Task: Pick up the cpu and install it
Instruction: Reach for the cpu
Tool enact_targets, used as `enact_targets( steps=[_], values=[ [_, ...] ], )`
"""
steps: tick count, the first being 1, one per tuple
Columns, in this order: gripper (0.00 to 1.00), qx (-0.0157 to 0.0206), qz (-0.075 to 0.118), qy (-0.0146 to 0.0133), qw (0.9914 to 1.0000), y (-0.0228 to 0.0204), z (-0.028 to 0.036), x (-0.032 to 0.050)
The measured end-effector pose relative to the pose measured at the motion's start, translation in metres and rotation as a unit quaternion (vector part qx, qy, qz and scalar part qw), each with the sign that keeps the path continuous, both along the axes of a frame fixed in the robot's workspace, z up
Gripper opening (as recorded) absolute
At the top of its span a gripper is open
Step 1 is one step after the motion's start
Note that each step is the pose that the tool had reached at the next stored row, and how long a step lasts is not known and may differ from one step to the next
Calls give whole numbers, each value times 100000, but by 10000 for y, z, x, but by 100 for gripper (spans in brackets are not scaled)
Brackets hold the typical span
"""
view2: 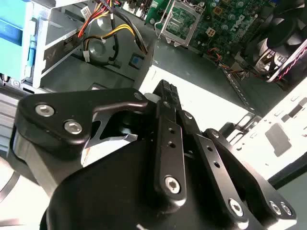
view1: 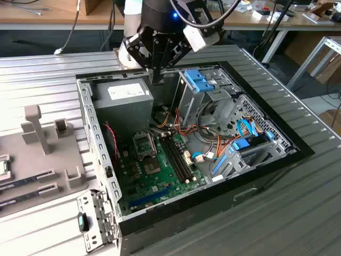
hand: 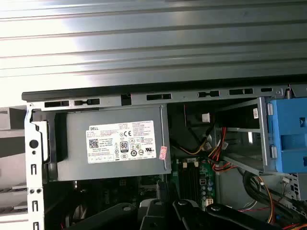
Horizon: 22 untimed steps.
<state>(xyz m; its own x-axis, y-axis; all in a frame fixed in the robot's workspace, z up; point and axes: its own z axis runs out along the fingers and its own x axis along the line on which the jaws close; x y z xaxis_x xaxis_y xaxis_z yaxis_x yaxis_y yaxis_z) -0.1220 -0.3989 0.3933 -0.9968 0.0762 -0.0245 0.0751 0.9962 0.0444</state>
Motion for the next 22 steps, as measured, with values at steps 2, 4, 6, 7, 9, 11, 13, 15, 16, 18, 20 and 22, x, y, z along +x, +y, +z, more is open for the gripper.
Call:
enact_targets(
  steps=[2, 4, 6, 7, 9, 11, 13, 15, 16, 18, 20, 22],
  values=[
    [11, -3, -5, 3, 100000, 0, 0, -8],
    [11, 2, 5, 0, 100000, 0, 0, -16],
    [11, -1, -4, 0, 100000, 0, 0, -24],
    [11, 0, -3, 1, 100000, 0, 0, -29],
    [11, -2, -2, 2, 100000, 0, 0, -37],
    [11, -2, -2, 2, 100000, 0, 0, -42],
    [11, -1, -2, -1, 100000, 0, 0, -50],
    [11, 2, -2, -1, 100000, 0, 0, -59],
    [11, -2, 2, 0, 100000, 0, 0, -61],
    [11, 2, 0, 0, 100000, 0, 0, -74],
    [11, -1, -1, 2, 100000, 0, 0, -81],
    [11, -1, 0, 1, 100000, 0, 0, -85]
  ],
)
